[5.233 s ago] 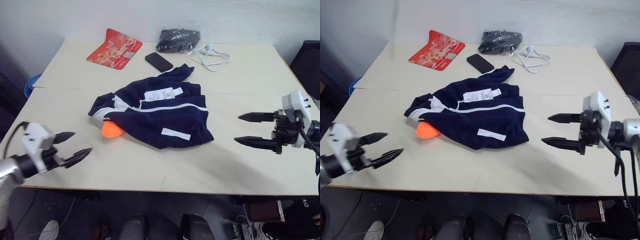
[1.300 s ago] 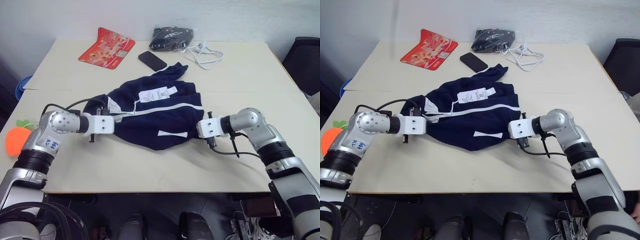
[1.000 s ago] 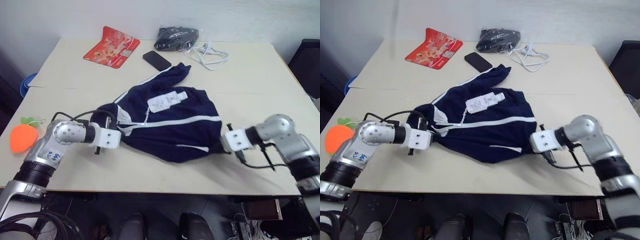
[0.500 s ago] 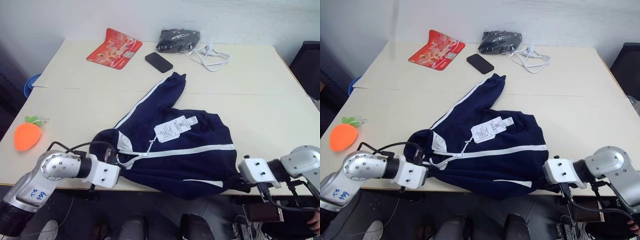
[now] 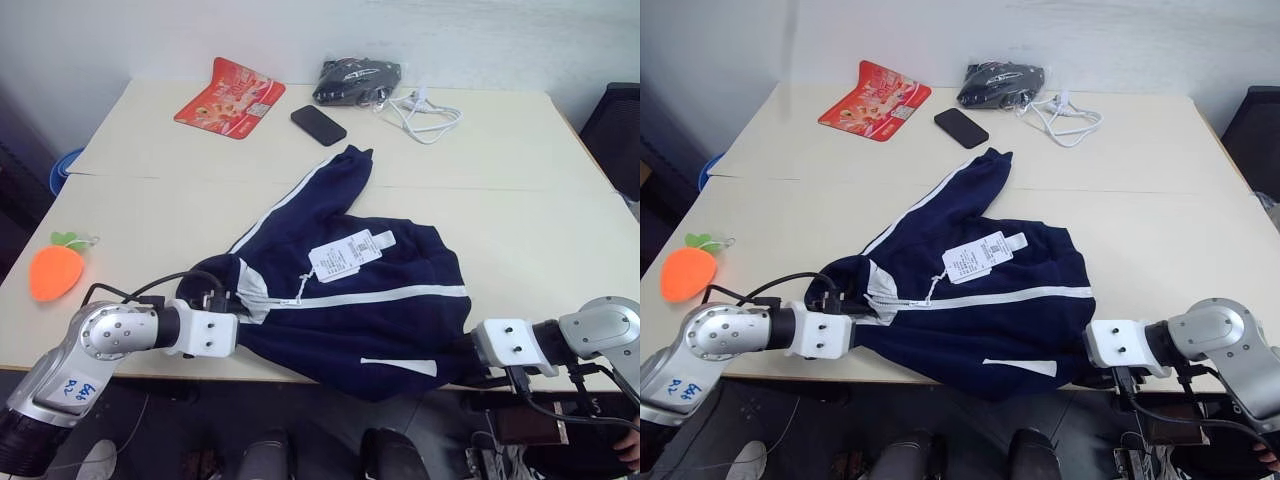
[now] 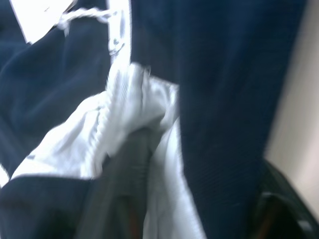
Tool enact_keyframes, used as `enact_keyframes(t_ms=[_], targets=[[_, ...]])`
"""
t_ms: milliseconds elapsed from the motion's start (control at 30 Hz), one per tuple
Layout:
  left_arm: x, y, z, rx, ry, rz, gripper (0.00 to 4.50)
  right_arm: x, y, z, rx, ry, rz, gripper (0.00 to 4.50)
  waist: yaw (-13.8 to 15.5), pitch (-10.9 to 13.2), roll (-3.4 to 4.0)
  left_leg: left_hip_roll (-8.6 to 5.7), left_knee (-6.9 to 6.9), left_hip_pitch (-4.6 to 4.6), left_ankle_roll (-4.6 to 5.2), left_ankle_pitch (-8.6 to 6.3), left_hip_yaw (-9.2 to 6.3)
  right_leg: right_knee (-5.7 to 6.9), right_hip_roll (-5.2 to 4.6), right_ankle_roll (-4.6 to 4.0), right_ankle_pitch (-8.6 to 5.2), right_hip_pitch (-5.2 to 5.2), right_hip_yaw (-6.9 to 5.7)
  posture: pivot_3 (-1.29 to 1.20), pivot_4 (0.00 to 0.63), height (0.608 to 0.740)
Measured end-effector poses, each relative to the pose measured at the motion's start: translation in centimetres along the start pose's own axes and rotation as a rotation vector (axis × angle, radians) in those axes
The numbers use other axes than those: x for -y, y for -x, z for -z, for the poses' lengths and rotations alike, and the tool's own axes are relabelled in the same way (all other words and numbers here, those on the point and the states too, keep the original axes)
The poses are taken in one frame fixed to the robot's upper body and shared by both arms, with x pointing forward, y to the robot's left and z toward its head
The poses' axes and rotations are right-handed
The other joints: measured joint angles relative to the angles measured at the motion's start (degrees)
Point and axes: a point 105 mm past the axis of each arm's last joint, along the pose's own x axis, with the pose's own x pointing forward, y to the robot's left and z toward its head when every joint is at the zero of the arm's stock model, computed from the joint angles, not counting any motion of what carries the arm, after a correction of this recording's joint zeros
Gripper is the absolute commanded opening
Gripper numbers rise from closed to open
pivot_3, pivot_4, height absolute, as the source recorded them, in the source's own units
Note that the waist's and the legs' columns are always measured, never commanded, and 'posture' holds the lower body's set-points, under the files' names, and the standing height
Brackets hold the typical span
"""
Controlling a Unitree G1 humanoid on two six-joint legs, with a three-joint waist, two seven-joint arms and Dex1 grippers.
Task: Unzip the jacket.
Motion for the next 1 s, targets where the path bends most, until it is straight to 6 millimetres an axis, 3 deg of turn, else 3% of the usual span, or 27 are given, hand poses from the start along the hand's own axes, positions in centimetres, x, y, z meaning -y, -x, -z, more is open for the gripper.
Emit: enact_keyframes(t_ms=[100, 167, 267, 400, 467, 533, 633, 767, 1000], targets=[[0.5, 1.0, 0.4, -0.017, 0.063, -0.010, 3.99, 0.4, 0.8, -0.3, 0.009, -0.009, 0.021, 4.48, -0.19, 0.00, 0.00, 0.02, -0.02, 0.00, 0.00, 0.00, 0.00, -0.03, 0.00, 0.00, 0.00, 0.00, 0.01, 0.00, 0.150, 0.740], [1.2, 1.9, 0.7, -0.019, 0.157, 0.001, 4.48, 0.9, 1.6, -0.8, 0.028, -0.017, 0.046, 4.50, -0.27, 0.01, -0.01, 0.05, -0.02, 0.00, 0.00, 0.00, -0.01, -0.02, 0.00, 0.00, 0.00, 0.00, 0.00, 0.00, 0.150, 0.740], [1.7, 3.7, 0.4, 0.032, 0.345, 0.037, 4.48, 2.1, 3.7, -2.4, 0.102, -0.060, 0.093, 4.50, -0.27, 0.04, 0.00, 0.32, -0.01, -0.01, 0.00, 0.00, -0.03, -0.04, 0.00, 0.00, 0.00, 0.01, 0.01, 0.00, 0.150, 0.740], [-0.2, 5.7, -1.5, 0.159, 0.477, 0.043, 4.48, 3.9, 5.4, -5.1, 0.216, -0.082, 0.132, 4.50, 0.22, 0.05, 0.02, 0.33, 0.03, -0.01, 0.00, 0.00, -0.05, -0.05, 0.02, 0.00, 0.00, 0.03, 0.01, 0.00, 0.150, 0.740], [-2.1, 6.6, -3.1, 0.252, 0.520, 0.051, 4.48, 5.9, 6.0, -7.0, 0.283, -0.022, 0.213, 4.50, 0.22, 0.04, 0.01, 0.32, 0.03, -0.01, -0.01, 0.00, -0.04, -0.05, 0.02, 0.00, 0.00, 0.03, 0.02, 0.00, 0.150, 0.740], [-3.8, 7.1, -4.5, 0.327, 0.531, 0.051, 4.48, 7.7, 5.4, -8.2, 0.321, 0.032, 0.286, 4.50, 0.06, 0.04, 0.01, 0.26, 0.03, -0.02, -0.03, -0.01, -0.03, -0.02, 0.02, 0.00, 0.00, -0.02, 0.04, 0.00, 0.150, 0.740], [-5.8, 6.6, -5.3, 0.402, 0.576, 0.057, 4.48, 10.7, 2.4, -8.7, 0.316, 0.085, 0.390, 4.50, -0.25, 0.03, 0.02, -0.03, -0.03, -0.03, -0.08, 0.00, 0.04, 0.04, 0.04, 0.00, 0.00, -0.09, 0.03, 0.00, 0.150, 0.740], [-6.2, 4.4, -4.6, 0.381, 0.602, 0.102, 4.48, 13.2, -2.2, -9.0, 0.200, 0.302, 0.497, 4.50, -1.14, 0.04, 0.02, -0.07, -0.04, -0.21, -0.10, 0.01, 0.22, 0.02, 0.06, 0.00, 0.00, -0.20, -0.05, 0.00, 0.150, 0.740], [-6.7, 4.0, -5.2, 0.396, 0.572, 0.116, 4.48, 14.5, -5.4, -8.3, 0.087, 0.568, 0.568, 4.50, -1.43, 0.04, 0.01, -0.04, -0.04, -0.33, -0.11, 0.01, 0.12, 0.04, 0.06, 0.00, 0.00, -0.38, 0.00, 0.00, 0.150, 0.740]])
